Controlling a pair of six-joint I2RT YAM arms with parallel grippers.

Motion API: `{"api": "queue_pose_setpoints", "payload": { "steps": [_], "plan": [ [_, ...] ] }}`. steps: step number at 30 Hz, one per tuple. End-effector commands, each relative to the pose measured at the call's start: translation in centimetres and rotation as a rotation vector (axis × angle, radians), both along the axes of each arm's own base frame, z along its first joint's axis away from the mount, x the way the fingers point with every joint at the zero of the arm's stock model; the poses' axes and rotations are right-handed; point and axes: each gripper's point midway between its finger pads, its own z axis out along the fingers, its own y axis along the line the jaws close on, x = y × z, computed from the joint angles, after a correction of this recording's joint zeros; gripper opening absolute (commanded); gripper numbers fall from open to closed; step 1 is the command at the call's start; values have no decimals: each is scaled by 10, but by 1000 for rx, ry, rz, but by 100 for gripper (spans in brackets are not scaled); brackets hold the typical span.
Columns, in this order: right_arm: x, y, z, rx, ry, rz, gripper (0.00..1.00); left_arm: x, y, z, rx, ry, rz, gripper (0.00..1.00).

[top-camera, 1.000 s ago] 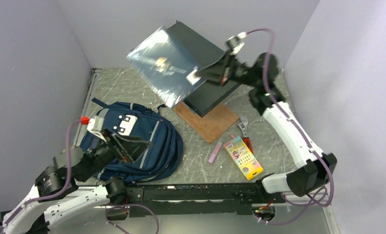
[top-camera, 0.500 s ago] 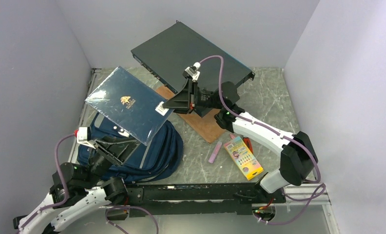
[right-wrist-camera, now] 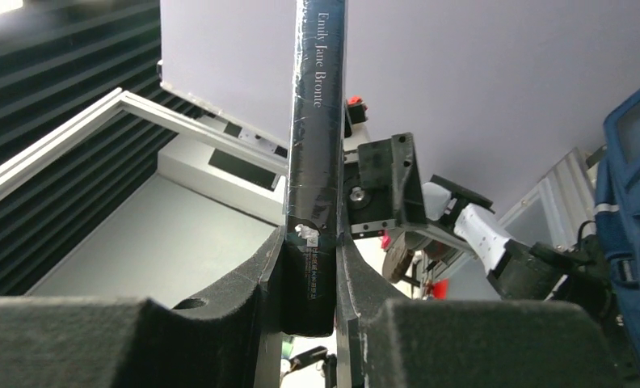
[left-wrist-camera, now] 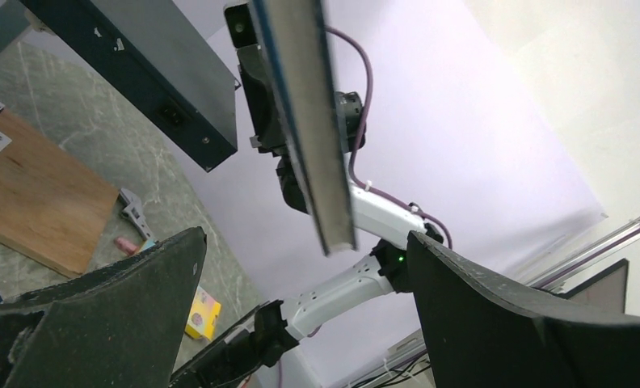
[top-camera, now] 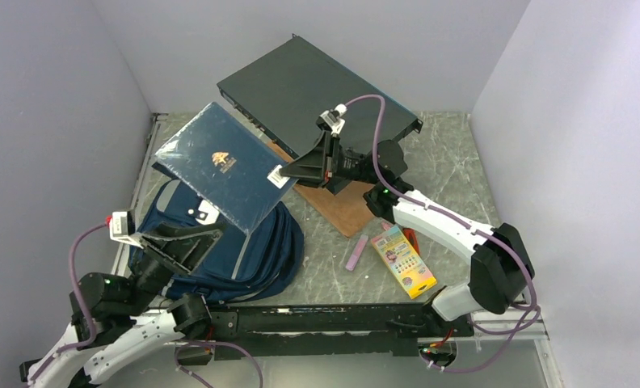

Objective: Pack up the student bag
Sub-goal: Pick up the book from the center of the board.

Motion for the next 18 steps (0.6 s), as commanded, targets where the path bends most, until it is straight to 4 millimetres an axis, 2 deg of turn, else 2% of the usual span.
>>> {"api": "queue_pose_setpoints", "payload": {
  "steps": [1,3,8,15,18],
  "plan": [
    [-13,-41,66,198,-203,-72,0,-5,15,1,-23,29,11,100],
    [-17,-41,67,182,-225,-70,0,-7,18,4,-63,6,8,100],
    [-34,-33,62,172,-247,-45,0,-10,25,28,-163,-91,23,100],
    [-47,-15,44,126,-248,-42,0,-16,14,61,-93,-186,4,100],
    [-55,-8,41,123,-252,-30,0,-15,12,64,-86,-177,-1,98]
  ]
}}
